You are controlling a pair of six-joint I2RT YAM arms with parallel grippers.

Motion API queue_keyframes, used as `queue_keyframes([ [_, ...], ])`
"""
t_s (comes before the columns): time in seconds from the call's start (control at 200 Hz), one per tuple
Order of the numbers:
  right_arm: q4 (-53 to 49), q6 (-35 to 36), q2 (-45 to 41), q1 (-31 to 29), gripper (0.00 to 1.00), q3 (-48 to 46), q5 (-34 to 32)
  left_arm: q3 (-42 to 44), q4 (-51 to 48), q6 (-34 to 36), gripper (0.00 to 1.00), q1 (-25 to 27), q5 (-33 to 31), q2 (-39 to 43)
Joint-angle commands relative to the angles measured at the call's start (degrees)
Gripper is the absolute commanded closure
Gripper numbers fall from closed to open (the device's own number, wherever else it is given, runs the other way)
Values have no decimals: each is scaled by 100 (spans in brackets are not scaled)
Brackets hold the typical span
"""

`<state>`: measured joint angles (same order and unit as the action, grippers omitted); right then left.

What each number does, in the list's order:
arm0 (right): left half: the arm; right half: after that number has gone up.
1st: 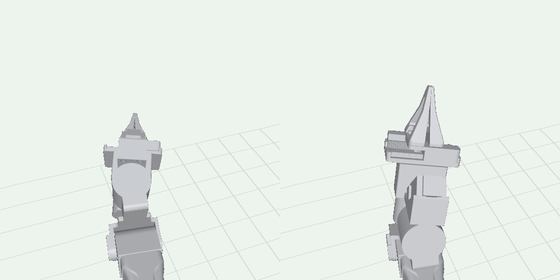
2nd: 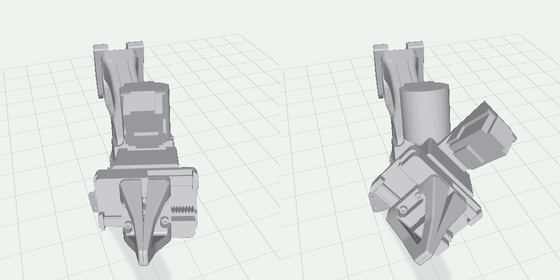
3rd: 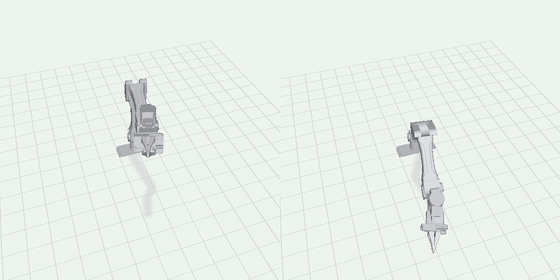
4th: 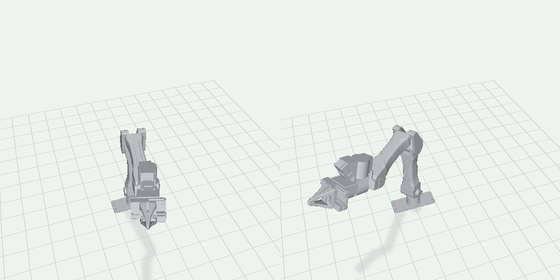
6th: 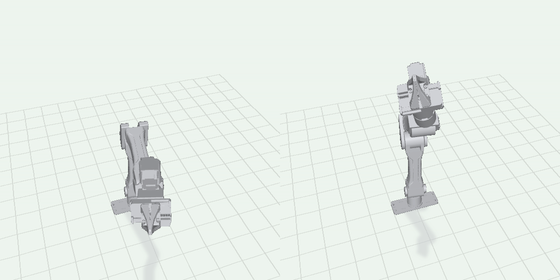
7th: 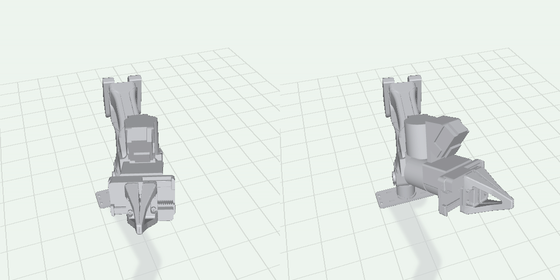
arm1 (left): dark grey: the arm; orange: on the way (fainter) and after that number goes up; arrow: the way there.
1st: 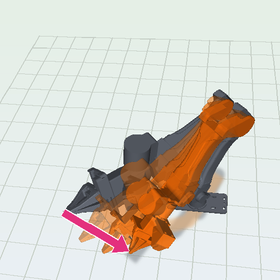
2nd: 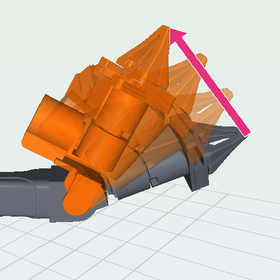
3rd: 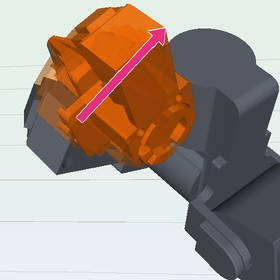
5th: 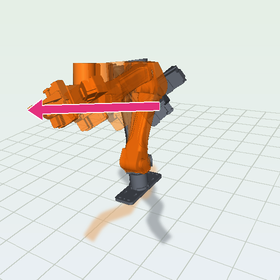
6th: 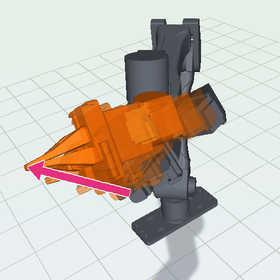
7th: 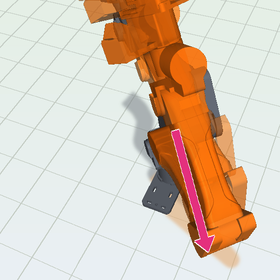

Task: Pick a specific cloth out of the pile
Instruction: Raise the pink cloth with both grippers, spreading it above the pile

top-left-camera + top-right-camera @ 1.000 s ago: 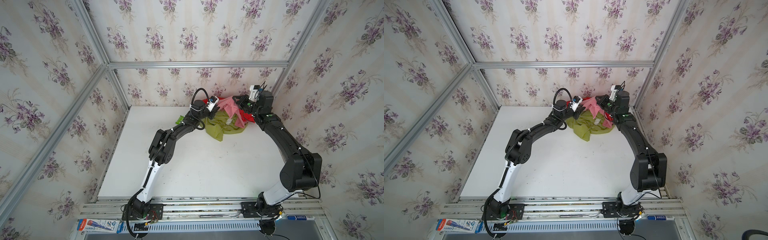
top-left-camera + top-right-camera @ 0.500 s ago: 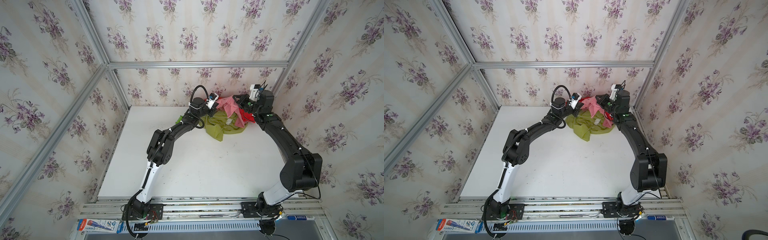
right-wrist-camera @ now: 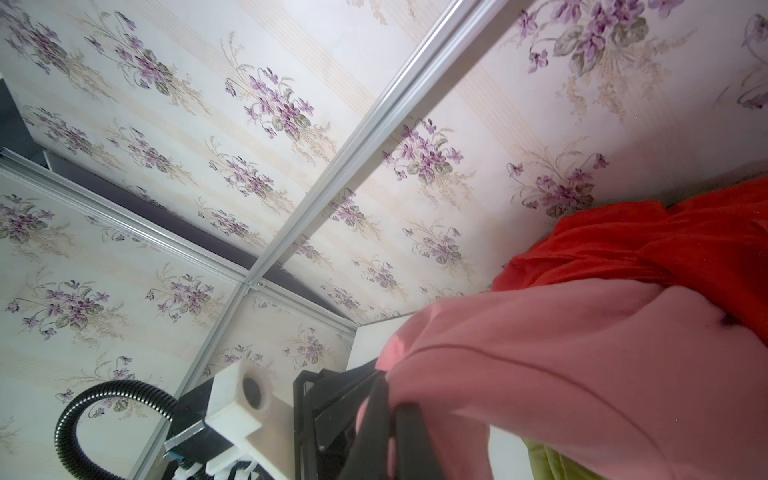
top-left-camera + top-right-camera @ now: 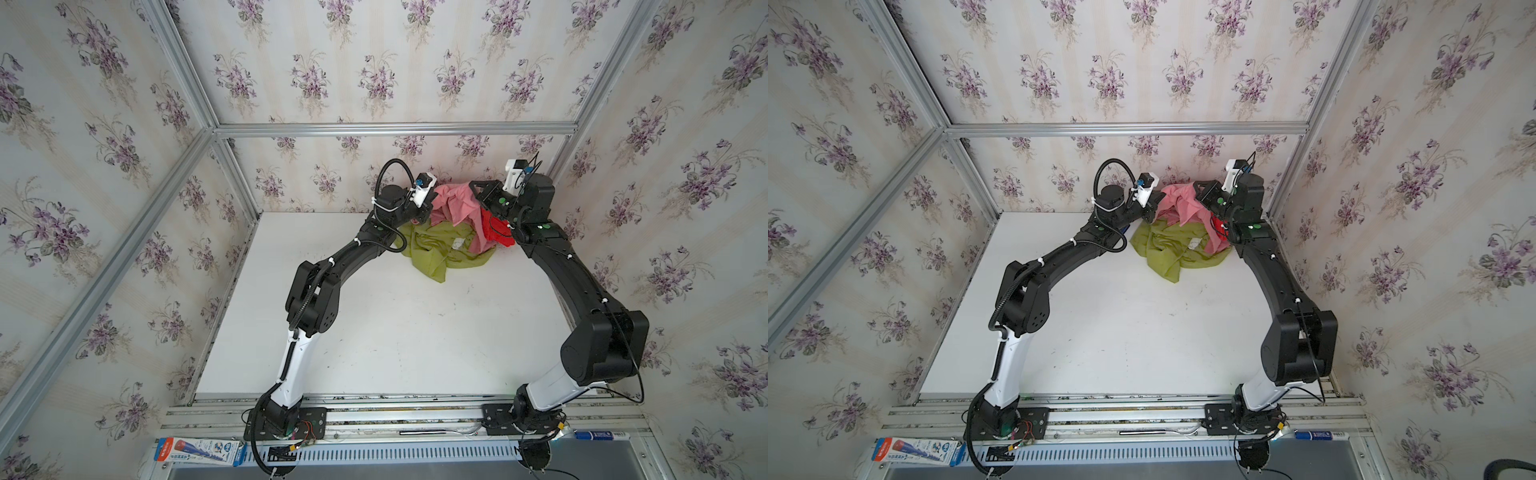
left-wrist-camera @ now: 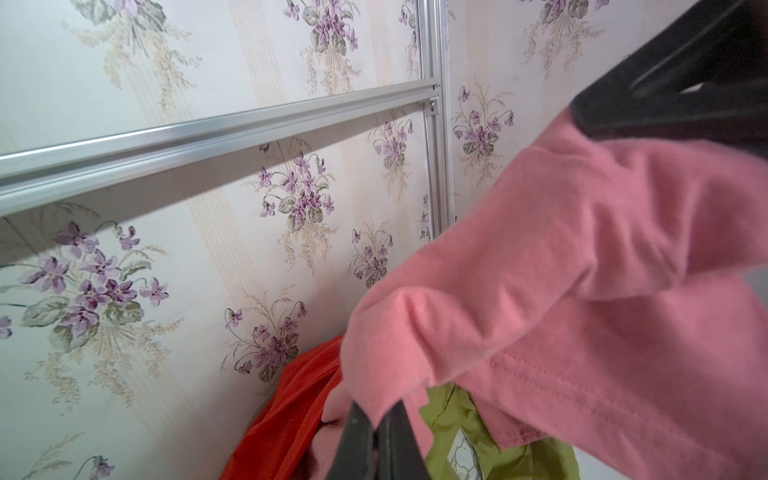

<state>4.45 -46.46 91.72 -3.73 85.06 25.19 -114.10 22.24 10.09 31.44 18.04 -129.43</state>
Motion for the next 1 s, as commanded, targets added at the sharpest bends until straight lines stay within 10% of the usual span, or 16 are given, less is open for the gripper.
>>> queue_keyframes([
  [0.0, 408, 75, -106, -4, 100, 125, -62, -82, 443, -35, 100, -6, 18, 149],
  [0.994, 363, 550, -355, -1, 100, 853, -673, -907, 627, -375, 100, 99, 244, 653],
])
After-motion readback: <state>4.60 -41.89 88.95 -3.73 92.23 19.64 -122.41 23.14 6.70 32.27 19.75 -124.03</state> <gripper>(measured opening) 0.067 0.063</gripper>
